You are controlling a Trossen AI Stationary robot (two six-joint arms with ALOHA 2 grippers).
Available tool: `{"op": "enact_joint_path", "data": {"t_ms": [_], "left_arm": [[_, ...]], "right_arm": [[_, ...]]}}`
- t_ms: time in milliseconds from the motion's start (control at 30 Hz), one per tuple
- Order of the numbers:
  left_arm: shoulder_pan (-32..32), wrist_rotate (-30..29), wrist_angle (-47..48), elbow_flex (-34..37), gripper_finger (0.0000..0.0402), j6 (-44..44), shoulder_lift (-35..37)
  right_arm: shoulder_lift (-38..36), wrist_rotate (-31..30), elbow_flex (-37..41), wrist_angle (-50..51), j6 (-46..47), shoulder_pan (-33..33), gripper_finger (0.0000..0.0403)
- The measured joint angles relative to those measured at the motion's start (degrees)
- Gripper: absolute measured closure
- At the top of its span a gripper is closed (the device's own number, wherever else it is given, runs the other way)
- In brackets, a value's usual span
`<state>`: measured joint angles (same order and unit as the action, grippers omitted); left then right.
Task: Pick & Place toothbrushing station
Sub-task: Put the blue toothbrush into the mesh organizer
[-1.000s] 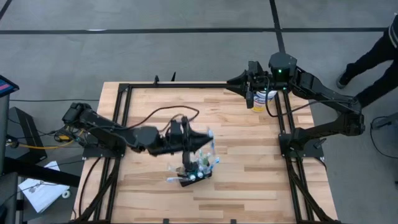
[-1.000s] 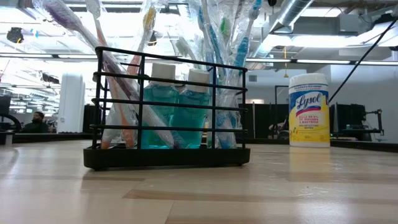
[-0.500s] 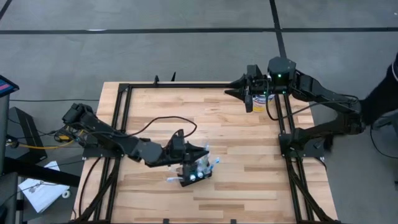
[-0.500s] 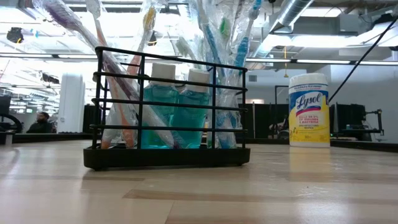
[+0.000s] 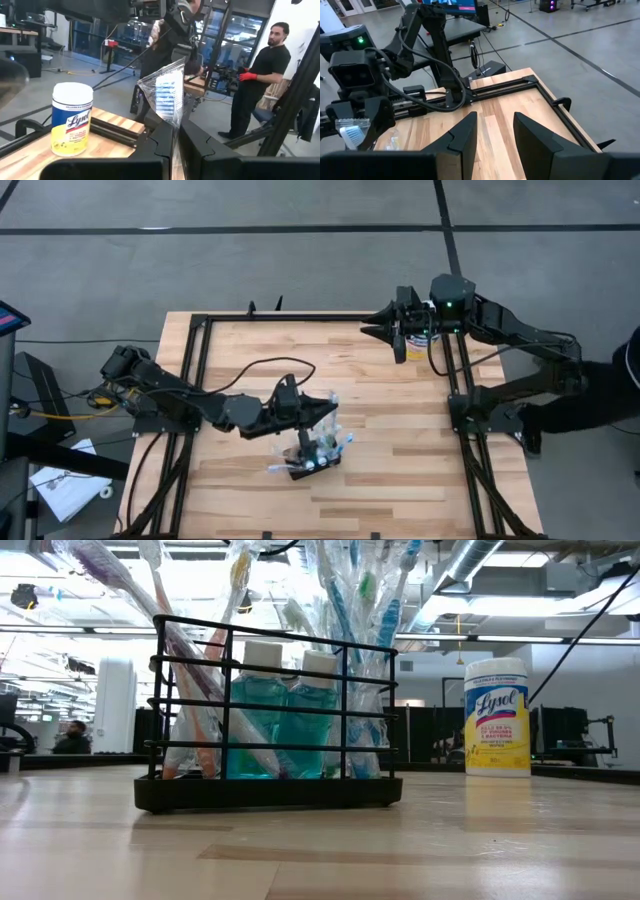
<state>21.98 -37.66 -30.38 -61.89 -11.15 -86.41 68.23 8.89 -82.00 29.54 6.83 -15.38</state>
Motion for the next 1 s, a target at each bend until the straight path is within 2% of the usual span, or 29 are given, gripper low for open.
{"op": "enact_joint_path", "data": {"t_ms": [233, 433, 667, 833, 1000], "left_arm": [[2.31, 1.06, -7.47, -0.02, 0.0396, 0.08, -2.57], [4.07, 0.49, -7.08, -0.02, 0.0396, -2.35, -6.07], [3.72, -0.58, -7.12, 0.16, 0.0396, 0.22, -8.58], [3.72, -1.67, -7.61, 2.88, 0.0396, 0.29, -9.01], [3.72, -1.96, -13.59, 6.67, 0.0396, 0.51, -9.01]], "right_arm": [[0.0, 0.01, 0.0, 0.02, -0.77, -0.01, 0.0284], [0.0, 0.02, 0.0, 0.04, -1.27, -0.07, 0.0284], [0.0, 0.02, 0.0, 0.04, -1.43, -0.07, 0.0284], [0.0, 0.02, 0.0, 0.11, -2.34, 0.0, 0.0284], [0.0, 0.04, 0.0, 0.13, -2.89, 0.03, 0.0284]]}}
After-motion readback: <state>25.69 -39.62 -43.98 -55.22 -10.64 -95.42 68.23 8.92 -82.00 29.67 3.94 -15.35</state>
